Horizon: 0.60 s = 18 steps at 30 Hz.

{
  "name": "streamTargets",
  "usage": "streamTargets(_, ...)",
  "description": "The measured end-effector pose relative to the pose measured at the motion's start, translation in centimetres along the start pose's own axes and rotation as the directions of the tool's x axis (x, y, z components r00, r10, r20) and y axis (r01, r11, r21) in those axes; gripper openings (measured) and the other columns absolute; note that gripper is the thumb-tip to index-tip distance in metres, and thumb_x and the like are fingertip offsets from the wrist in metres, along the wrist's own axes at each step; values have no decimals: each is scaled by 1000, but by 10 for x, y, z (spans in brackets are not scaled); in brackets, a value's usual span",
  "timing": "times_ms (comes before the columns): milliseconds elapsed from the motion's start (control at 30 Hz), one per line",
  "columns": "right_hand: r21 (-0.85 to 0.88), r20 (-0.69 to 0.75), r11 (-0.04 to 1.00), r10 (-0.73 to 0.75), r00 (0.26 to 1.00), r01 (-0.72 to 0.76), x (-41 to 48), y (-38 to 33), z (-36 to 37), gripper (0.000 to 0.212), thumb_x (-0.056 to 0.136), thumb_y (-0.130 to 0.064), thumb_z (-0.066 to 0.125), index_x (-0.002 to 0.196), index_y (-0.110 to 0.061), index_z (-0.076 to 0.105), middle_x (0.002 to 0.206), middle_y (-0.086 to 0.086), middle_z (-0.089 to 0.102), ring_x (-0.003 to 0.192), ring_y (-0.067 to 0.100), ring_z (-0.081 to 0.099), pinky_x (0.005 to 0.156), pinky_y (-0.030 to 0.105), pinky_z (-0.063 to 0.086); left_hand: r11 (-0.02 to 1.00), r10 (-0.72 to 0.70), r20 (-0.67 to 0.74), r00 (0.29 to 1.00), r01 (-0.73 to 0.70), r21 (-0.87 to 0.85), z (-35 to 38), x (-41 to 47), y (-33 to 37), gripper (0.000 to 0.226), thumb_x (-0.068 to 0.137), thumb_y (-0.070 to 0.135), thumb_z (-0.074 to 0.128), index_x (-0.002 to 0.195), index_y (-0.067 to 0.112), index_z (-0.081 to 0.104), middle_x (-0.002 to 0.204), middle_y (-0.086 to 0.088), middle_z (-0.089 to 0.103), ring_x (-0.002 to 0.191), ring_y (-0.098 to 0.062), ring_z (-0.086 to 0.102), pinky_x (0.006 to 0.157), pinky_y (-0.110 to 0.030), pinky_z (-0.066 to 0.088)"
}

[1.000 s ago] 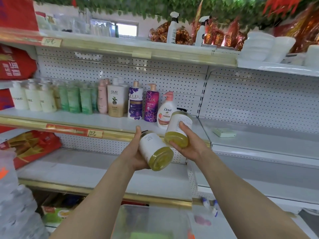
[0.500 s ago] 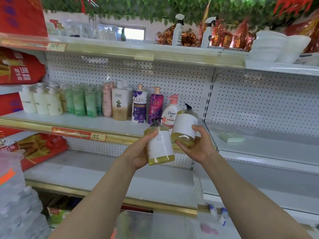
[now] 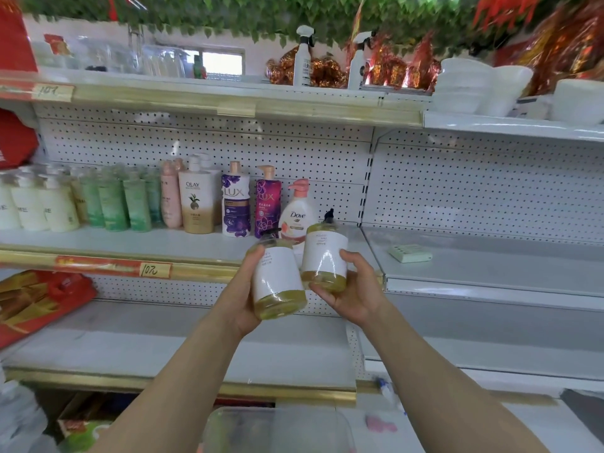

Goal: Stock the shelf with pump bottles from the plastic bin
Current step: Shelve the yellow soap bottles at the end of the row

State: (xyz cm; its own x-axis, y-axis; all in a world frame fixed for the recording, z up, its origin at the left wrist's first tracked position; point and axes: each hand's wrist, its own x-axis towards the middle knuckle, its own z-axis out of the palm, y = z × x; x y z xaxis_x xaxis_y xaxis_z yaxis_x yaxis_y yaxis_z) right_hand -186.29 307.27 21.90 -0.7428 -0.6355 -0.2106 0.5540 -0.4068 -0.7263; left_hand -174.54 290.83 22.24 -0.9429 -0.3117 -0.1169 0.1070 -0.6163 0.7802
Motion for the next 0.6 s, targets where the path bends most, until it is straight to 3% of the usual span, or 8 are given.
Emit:
streamTargets(100, 0, 3, 1000, -30, 1000, 30, -5, 2, -3, 65, 83, -41, 75, 134, -7, 54, 128, 21, 65, 114, 36, 66, 75, 42, 61, 1000, -3, 38, 999, 3, -6, -1, -1, -5, 42, 89, 51, 61, 115, 19, 68, 108, -13, 73, 97, -30, 70, 87, -51, 54)
streamTargets(233, -36, -9, 998, -59, 998, 59, -11, 0, -4, 53, 83, -29, 76, 129, -8, 60, 110, 17, 73, 99, 30, 72, 72, 37, 62, 1000, -22, 78, 997, 22, 3, 1, -1, -10, 43, 91, 52, 58, 117, 19, 67, 109, -12, 73, 96, -28, 71, 85, -46, 55)
streamTargets(333, -47, -32, 996, -80, 996, 78, -11, -6, -6, 57, 79, -23, 77, 131, -7, 58, 116, 18, 70, 104, 34, 70, 81, 43, 61, 998, -10, 83, 997, 6, 54, 2, 2, -11, 49, 89, 54, 59, 125, 21, 63, 116, -12, 72, 104, -28, 70, 82, -46, 56)
streamTargets(467, 42, -38, 997, -70, 997, 72, -6, -9, -10, 63, 81, -25, 75, 135, -2, 52, 132, 22, 61, 110, 37, 67, 77, 43, 60, 996, 25, 50, 998, -29, 86, 4, 8, -11, 46, 86, 54, 62, 121, 25, 64, 115, -11, 72, 107, -29, 68, 84, -49, 56)
streamTargets(600, 87, -39, 992, -88, 995, 91, -3, -12, -8, 56, 82, -34, 78, 127, -6, 60, 120, 21, 69, 108, 34, 69, 73, 41, 62, 995, 19, 27, 999, -21, 94, 7, 14, -12, 51, 82, 57, 65, 121, 23, 65, 115, -12, 72, 109, -30, 67, 91, -52, 54)
